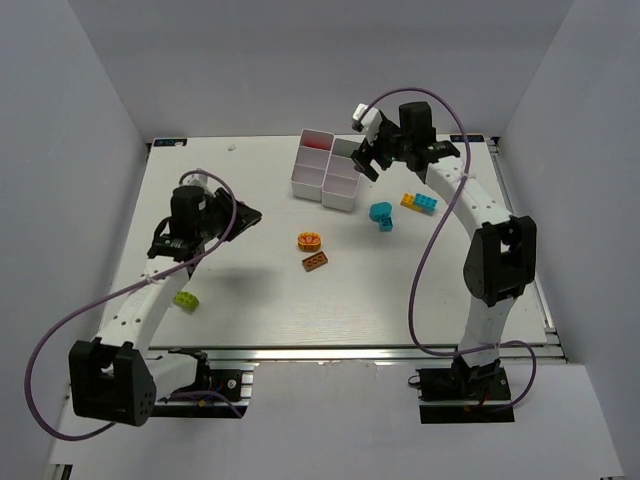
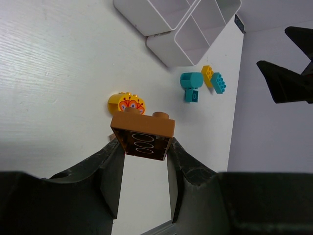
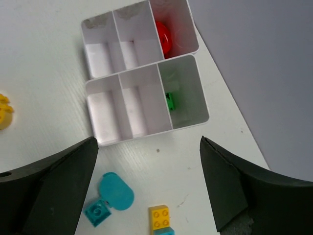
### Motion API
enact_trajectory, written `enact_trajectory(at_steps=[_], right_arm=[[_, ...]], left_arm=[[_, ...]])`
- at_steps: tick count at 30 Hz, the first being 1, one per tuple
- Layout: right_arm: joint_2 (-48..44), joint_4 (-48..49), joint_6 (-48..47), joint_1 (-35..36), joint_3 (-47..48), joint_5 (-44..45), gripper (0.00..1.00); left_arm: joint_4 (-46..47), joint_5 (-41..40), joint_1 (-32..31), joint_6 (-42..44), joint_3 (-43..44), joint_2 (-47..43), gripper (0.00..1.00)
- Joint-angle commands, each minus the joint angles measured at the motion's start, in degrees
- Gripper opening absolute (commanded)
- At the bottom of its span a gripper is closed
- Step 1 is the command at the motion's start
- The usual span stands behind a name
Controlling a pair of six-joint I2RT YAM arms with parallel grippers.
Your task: Sort the legos into containers by color
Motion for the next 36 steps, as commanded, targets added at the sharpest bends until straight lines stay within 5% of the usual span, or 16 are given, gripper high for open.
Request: enact_trajectory(at_steps=[1, 6, 13, 15, 16, 19, 29, 36], right_arm=[[-6.8, -0.1, 4.8, -0.3, -3.1, -4.2, 0.89], [-10.4, 1.7, 9.4, -0.3, -6.6, -6.1, 0.89], [-16.5, 4.9, 13.6, -1.7, -13.2, -8.6, 0.87], [-17.5, 5.4, 15.4, -3.1, -14.8, -10.3, 0.76], [-18.1, 5.4, 15.9, -4.1, -15.2, -12.2, 0.55], [-19.1, 5.6, 17.8, -6.0, -16.4, -15.1, 0.13], [-23.8, 12.9, 20.1, -7.7, -25.3, -17.1, 0.16], [-24.7, 15.1, 21.5, -8.6, -27.6, -18.2, 0.19]], left_arm=[[2.2, -0.8, -1.9, 1.5, 4.2, 2.5, 0.0], [6.1, 0.7, -4.8, 1.4, 11.1, 11.2, 0.0], [19.9, 12.9, -6.3, -5.9, 18.4, 23.5, 0.0], [24.6, 16.7, -6.3, -9.6, 20.4, 28.0, 0.0], [25.5, 17.7, -6.3, -10.9, 22.9, 29.7, 0.01], [28.5, 20.1, -6.3, -17.3, 28.6, 36.2, 0.01], [25.5, 11.9, -6.3, -34.7, 40.8, 48.1, 0.06], [26.1, 11.0, -6.4, -36.5, 46.6, 54.3, 0.14]])
